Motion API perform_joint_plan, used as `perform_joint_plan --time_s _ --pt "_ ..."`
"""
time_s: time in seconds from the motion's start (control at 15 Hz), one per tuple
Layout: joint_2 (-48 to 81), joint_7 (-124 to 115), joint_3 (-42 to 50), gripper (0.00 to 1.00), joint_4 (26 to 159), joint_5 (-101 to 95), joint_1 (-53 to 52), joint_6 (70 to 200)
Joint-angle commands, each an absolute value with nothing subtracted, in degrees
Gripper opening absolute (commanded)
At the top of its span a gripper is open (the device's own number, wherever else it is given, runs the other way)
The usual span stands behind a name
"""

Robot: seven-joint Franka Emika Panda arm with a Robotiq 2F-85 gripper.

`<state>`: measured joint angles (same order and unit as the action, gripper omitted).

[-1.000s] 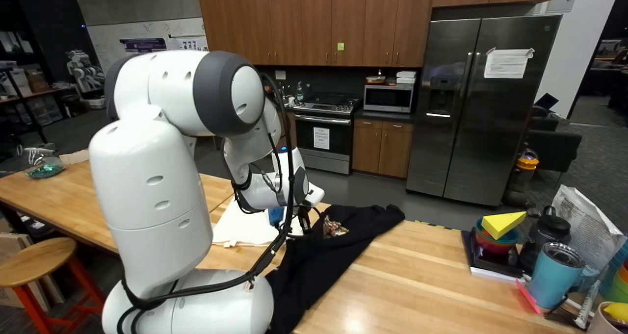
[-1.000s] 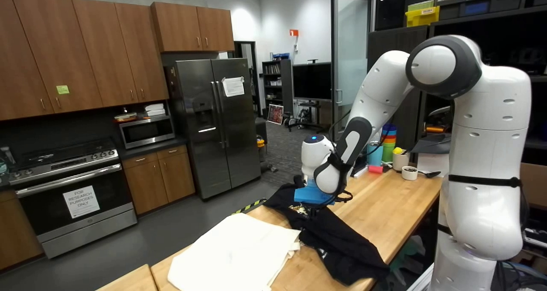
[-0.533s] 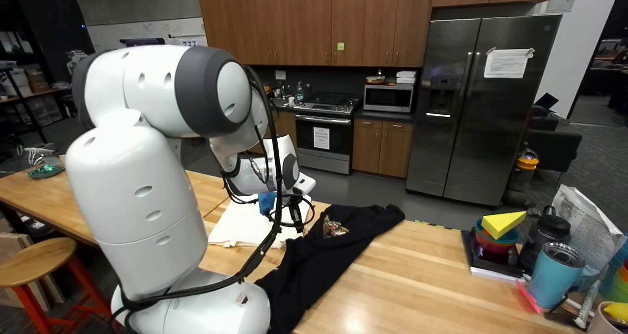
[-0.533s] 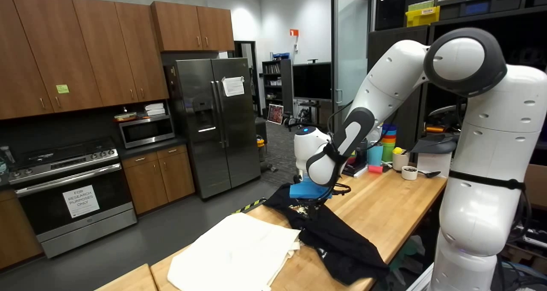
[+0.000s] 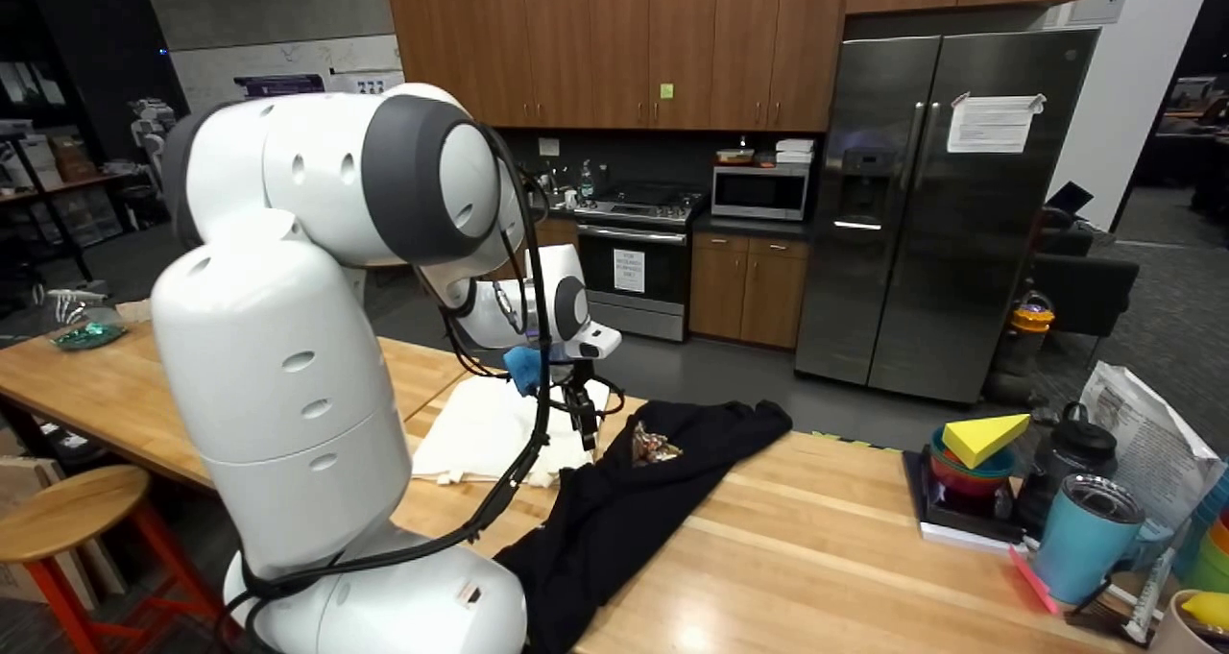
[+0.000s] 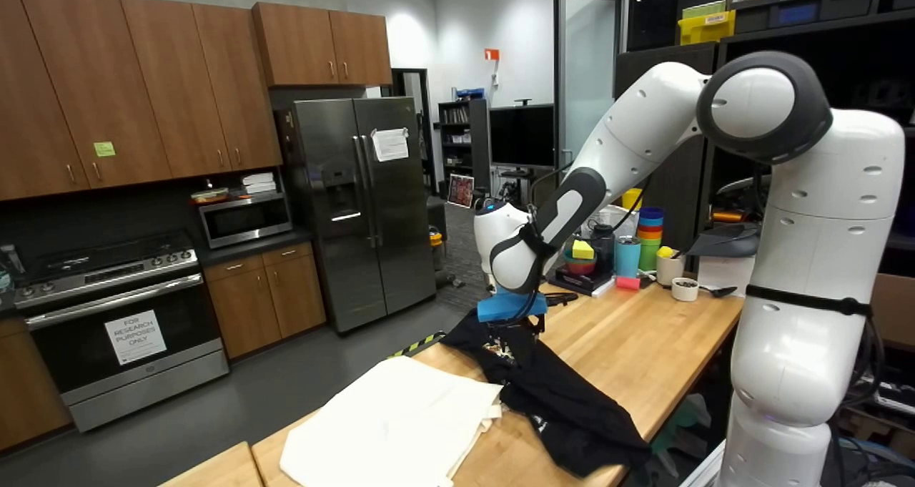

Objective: Unfold the black shirt

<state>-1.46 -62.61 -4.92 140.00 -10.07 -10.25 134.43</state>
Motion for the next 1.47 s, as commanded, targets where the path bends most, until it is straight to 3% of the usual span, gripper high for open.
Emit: perform_joint_plan --time_s 0.0,1.4 --pt "2.2 -59.8 -6.0 1.00 135.0 -9.6 -9.0 130.0" --pt "18.2 -53.4 -4.2 1.00 122.0 -9.8 -10.4 112.5"
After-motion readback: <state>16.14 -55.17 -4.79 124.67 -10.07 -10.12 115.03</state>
